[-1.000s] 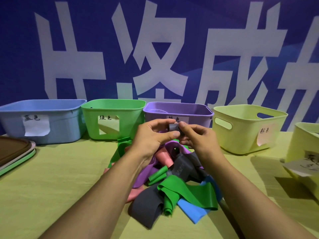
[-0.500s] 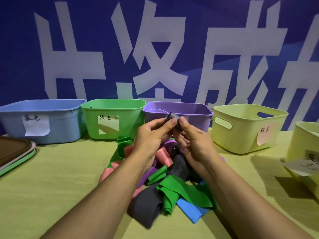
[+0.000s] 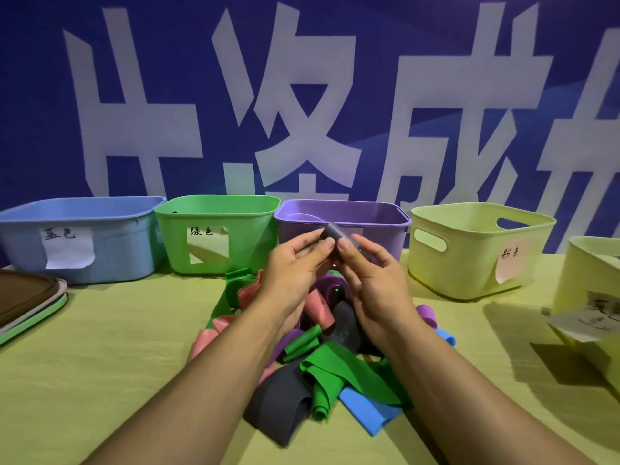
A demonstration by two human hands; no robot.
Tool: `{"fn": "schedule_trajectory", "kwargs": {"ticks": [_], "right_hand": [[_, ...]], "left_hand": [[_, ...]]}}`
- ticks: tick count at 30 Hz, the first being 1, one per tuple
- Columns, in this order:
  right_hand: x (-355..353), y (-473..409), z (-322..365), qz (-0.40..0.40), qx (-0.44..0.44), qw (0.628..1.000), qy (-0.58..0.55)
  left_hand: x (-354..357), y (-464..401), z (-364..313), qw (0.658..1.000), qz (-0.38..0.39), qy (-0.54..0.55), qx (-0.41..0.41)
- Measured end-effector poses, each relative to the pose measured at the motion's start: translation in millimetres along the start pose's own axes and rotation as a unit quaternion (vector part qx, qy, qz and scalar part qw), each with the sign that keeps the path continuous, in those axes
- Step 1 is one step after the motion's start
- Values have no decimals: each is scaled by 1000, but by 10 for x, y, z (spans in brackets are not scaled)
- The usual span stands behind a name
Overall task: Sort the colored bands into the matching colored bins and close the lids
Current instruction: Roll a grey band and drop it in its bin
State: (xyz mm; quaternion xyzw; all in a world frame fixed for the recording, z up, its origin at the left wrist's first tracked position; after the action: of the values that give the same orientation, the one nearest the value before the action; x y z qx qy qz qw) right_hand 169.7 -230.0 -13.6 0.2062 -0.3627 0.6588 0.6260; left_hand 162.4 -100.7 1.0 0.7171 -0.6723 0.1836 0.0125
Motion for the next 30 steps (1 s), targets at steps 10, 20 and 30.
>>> {"fn": "schedule_trajectory", "kwargs": {"ticks": [10,20,30], "right_hand": [[304,172,348,98,-200,908,355],[-7,-13,34,24,91,986,140],[148,173,-158,64,250,965,-46]], "left_hand": [[-43,67,19,996,-24,40,-70],[18,1,-127,998,57,-32,-1],[110,0,-131,994,105,11,4]]}}
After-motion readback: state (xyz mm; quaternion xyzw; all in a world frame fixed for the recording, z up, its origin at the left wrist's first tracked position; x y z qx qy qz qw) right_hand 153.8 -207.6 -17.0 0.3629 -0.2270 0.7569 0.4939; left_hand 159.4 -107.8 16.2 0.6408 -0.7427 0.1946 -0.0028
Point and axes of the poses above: each hand's wrist, its own y-axis away from the middle knuckle, its own x-axis out of the palm, z = x × y, the point moved 10 cm from there along -y, towards the middle knuckle, and after that the axes turned 9 degrees about -y, right-handed, at the moved point
